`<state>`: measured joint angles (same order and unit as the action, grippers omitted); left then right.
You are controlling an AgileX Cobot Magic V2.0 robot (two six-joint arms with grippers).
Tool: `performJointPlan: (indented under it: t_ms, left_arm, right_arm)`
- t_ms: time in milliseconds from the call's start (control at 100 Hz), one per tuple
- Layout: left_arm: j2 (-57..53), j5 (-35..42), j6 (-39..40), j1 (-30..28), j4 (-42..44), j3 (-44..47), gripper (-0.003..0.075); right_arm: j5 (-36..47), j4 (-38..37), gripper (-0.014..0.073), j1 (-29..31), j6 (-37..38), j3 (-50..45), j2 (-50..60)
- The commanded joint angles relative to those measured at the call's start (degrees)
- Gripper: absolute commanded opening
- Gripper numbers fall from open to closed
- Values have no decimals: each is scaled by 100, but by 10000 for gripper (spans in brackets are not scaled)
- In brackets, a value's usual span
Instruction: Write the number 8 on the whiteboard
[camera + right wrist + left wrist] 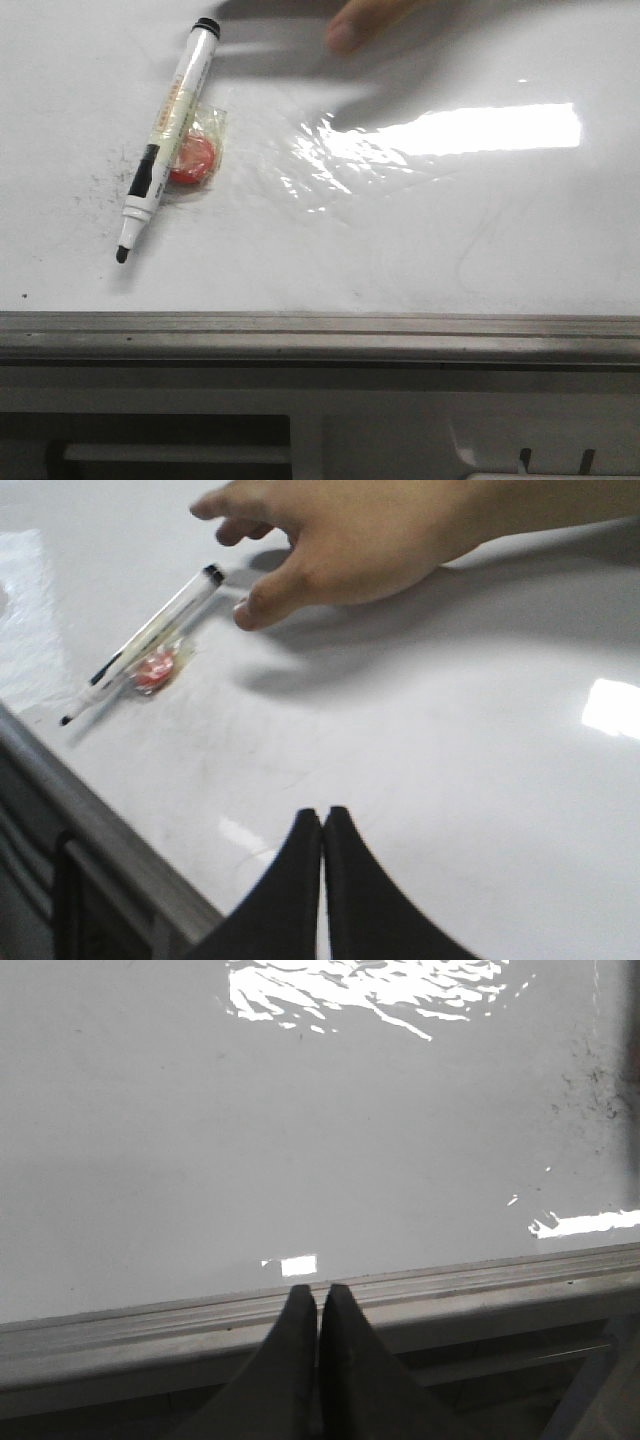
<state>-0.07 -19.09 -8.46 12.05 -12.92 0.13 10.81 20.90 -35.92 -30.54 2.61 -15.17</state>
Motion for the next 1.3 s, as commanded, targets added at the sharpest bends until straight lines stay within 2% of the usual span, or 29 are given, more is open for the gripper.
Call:
performJointPlan:
  t_ms: [0, 70, 120, 300, 440, 610, 730, 1290]
  left_arm:
    - [-175, 289, 67, -13, -103, 172, -20]
    - [-175, 289, 67, -13, -103, 172, -20]
    - [-175, 289, 67, -13, -103, 172, -20]
    - [-175, 289, 67, -13, -103, 172, -20]
    - [-175, 289, 67, -13, -103, 172, -20]
    - [-175, 289, 67, -13, -103, 172, -20]
    - [-175, 289, 67, -13, -118, 172, -20]
    - [-175, 289, 67, -13, -118, 172, -20]
  right_arm:
    - [694, -1397, -63, 406, 1489, -121, 87]
    - [705, -2090, -63, 797, 2364, -334, 171]
    - [515, -2373, -63, 1090, 2638, -400, 243]
    - [-476, -2475, -63, 2132, 2655, -386, 722]
    - [-1287, -2475, -63, 2537, 2655, -386, 1216]
    - [-2420, -2475, -63, 2573, 2655, -386, 1705]
    - [-2771, -2475, -63, 2573, 2655, -386, 1697]
    - [-2794, -2475, -63, 2573, 2655, -386, 1697]
